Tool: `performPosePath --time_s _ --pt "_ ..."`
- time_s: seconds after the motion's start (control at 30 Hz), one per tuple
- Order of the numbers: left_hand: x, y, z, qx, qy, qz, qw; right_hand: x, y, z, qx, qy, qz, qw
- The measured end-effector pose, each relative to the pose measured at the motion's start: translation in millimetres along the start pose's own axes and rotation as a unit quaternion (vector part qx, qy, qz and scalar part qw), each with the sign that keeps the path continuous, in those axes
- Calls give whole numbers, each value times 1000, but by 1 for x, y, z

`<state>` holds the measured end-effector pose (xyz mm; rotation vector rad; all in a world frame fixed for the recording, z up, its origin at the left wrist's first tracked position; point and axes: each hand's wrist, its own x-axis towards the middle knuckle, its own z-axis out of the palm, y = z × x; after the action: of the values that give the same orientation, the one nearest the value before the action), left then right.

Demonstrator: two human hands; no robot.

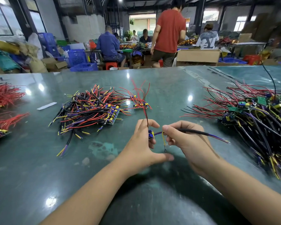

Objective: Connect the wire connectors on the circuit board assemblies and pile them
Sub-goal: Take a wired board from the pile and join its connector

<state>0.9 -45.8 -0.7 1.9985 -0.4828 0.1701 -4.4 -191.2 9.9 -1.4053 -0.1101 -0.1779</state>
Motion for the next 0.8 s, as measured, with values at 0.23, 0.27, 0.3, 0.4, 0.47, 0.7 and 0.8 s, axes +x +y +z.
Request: performPosePath --time_s 0.23,0.27,0.3,0.4,0.47,0.7,0.8 --pt "-1 2 -5 8 2 61 998 2 0 -3 26 -2 0 1000" --pt "0 2 -6 -12 7 51 999 3 0 -4 35 -6 3 999" --pt "1 2 -7 -40 13 40 998 3 0 -4 41 -12 5 999" --pt "3 3 -10 -161 32 -11 986 1 -1 -4 63 -37 7 997" --pt "4 5 -11 -237 39 -56 969 -1 -4 -3 86 -61 11 994" --pt "7 11 -14 -386 36 -150 910 -6 -9 0 134 -131 26 982" --pt "5 11 -16 -411 -2 -147 900 -4 -9 -2 168 -109 29 979"
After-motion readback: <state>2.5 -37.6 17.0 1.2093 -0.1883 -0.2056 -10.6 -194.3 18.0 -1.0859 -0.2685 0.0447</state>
